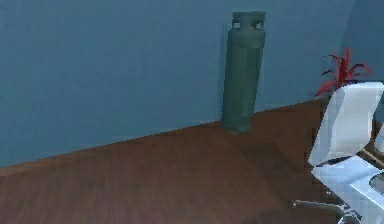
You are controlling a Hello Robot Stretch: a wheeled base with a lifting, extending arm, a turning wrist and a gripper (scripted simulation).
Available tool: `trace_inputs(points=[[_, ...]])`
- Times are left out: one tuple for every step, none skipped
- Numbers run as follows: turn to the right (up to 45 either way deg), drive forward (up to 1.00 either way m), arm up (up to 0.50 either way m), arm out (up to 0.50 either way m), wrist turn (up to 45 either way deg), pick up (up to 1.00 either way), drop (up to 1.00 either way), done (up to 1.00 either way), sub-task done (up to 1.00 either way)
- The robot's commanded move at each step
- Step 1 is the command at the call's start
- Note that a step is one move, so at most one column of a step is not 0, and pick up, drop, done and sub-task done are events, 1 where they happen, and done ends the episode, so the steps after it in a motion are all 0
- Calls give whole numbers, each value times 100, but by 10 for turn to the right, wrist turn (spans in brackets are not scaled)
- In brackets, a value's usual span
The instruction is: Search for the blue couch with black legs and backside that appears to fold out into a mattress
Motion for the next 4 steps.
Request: trace_inputs(points=[[-450, 0, 0, 0, 0, 0, 0, 0, 0], [-450, 0, 0, 0, 0, 0, 0, 0, 0], [-210, 0, 0, 0, 0, 0, 0, 0, 0], [0, 20, 0, 0, 0, 0, 0, 0, 0]])
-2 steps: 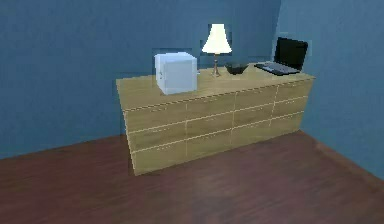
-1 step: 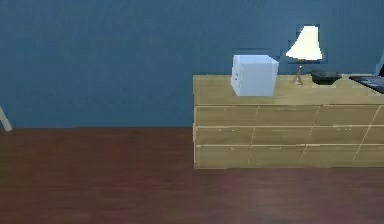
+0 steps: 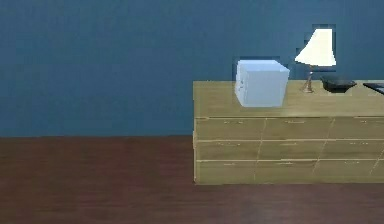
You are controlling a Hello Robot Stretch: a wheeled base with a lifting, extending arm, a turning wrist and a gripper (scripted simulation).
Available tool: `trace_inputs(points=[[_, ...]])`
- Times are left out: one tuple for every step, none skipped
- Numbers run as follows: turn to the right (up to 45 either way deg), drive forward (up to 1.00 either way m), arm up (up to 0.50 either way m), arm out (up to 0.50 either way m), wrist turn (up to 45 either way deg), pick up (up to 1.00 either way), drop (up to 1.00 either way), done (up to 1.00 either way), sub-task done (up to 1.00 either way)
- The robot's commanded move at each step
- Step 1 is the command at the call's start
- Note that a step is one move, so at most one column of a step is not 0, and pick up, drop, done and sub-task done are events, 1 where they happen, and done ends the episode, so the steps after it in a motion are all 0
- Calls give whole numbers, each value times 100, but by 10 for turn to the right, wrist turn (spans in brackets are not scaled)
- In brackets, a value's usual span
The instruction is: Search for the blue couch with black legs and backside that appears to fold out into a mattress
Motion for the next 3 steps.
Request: trace_inputs(points=[[-450, 0, 0, 0, 0, 0, 0, 0, 0], [-420, 0, 0, 0, 0, 0, 0, 0, 0], [0, 60, 0, 0, 0, 0, 0, 0, 0]])
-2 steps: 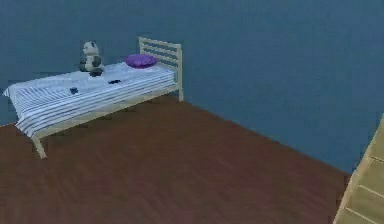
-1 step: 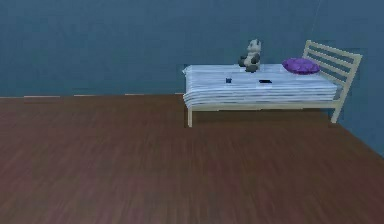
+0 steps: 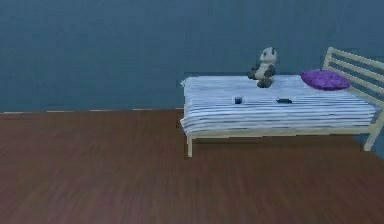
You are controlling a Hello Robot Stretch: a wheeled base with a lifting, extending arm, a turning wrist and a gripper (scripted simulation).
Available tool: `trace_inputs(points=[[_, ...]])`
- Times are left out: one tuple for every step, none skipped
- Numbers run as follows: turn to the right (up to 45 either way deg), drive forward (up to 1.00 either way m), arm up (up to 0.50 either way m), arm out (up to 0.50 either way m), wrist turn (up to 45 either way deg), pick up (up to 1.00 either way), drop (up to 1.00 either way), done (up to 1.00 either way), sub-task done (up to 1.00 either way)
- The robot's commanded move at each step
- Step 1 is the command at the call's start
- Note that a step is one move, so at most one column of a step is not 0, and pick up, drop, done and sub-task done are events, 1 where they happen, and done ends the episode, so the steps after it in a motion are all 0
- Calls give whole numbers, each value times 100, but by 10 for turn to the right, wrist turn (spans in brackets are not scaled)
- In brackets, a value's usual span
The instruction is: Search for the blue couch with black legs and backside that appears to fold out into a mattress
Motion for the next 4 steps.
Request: trace_inputs(points=[[-450, 0, 0, 0, 0, 0, 0, 0, 0], [-90, 0, 0, 0, 0, 0, 0, 0, 0], [0, 100, 0, 0, 0, 0, 0, 0, 0], [0, 65, 0, 0, 0, 0, 0, 0, 0]])
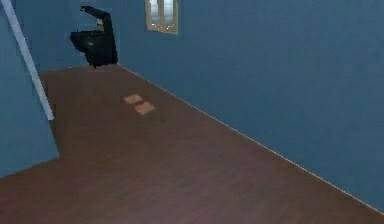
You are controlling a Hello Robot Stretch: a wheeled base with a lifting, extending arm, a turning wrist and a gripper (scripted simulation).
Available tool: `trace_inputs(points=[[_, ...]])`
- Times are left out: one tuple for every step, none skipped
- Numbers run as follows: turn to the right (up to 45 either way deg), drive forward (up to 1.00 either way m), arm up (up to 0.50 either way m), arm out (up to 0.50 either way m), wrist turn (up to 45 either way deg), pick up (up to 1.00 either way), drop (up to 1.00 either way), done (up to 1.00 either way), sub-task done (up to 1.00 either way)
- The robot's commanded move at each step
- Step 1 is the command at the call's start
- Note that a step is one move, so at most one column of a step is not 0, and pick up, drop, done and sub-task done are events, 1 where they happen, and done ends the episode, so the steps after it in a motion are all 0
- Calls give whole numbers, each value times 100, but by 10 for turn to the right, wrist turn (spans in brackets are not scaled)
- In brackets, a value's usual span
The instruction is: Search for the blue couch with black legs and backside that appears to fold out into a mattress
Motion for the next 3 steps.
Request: trace_inputs(points=[[-240, 0, 0, 0, 0, 0, 0, 0, 0], [0, 5, 0, 0, 0, 0, 0, 0, 0], [0, 100, 0, 0, 0, 0, 0, 0, 0]])
